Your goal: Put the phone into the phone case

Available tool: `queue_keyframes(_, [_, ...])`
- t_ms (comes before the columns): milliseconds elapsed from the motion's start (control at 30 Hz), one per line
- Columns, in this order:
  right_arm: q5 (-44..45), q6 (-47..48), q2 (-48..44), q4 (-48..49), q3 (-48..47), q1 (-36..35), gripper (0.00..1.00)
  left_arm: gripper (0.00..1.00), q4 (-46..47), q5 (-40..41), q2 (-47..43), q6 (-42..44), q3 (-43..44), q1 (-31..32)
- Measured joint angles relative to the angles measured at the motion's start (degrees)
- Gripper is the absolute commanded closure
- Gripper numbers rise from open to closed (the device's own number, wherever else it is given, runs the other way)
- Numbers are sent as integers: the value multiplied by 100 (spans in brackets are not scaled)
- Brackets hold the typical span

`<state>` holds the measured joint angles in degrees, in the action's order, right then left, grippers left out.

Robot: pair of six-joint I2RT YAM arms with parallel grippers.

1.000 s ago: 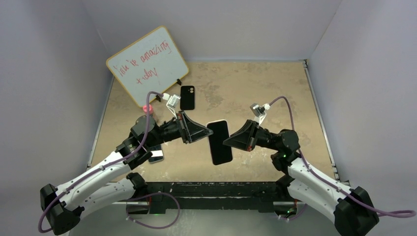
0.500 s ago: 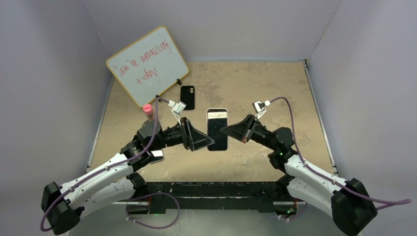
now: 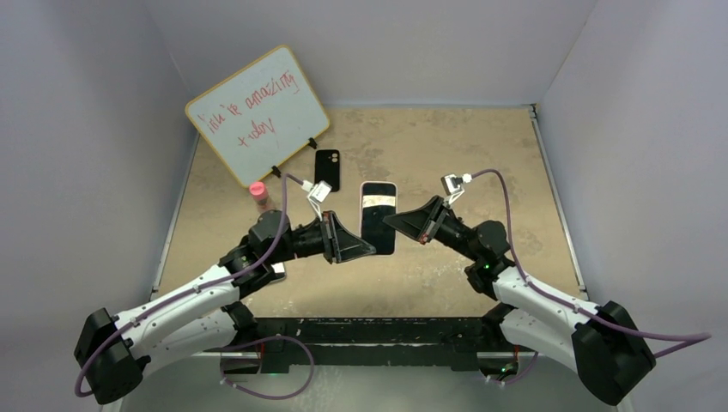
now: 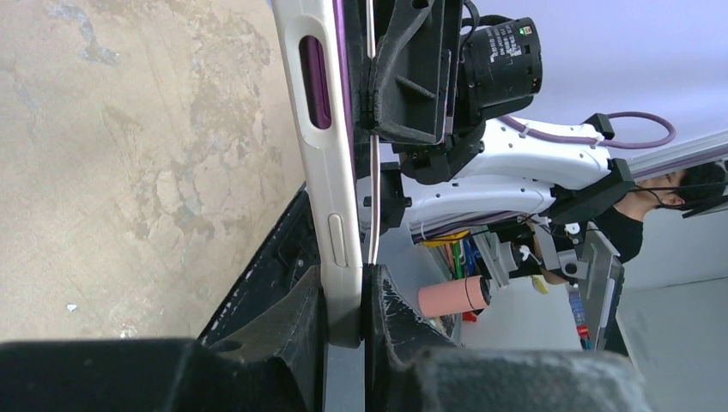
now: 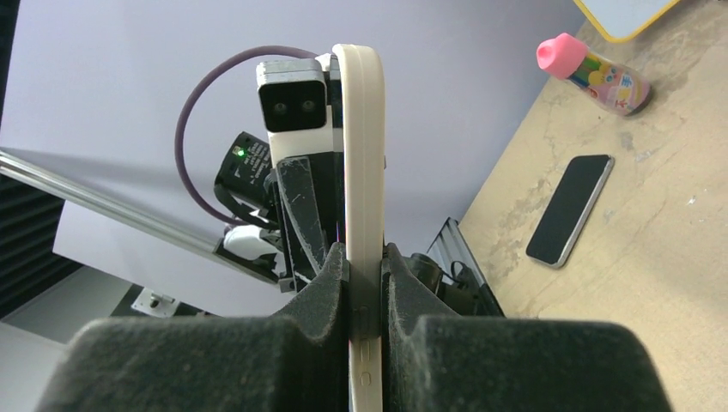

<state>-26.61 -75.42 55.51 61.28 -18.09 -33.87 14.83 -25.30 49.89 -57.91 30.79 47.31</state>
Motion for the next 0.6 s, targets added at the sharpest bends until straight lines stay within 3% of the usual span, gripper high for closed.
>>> queue_keyframes(133, [13,28,-2,-116,0,-15,100,64,-350,94,-9,55,133,9])
queue_keyframes(233, [11,168,-17,-398,-2,-13,100,54,-931,433,-151,219,214,9])
queue_keyframes(600, [-299,387,-17,-828,-2,-13,100,53,-1458,1217,-212,420,601,7])
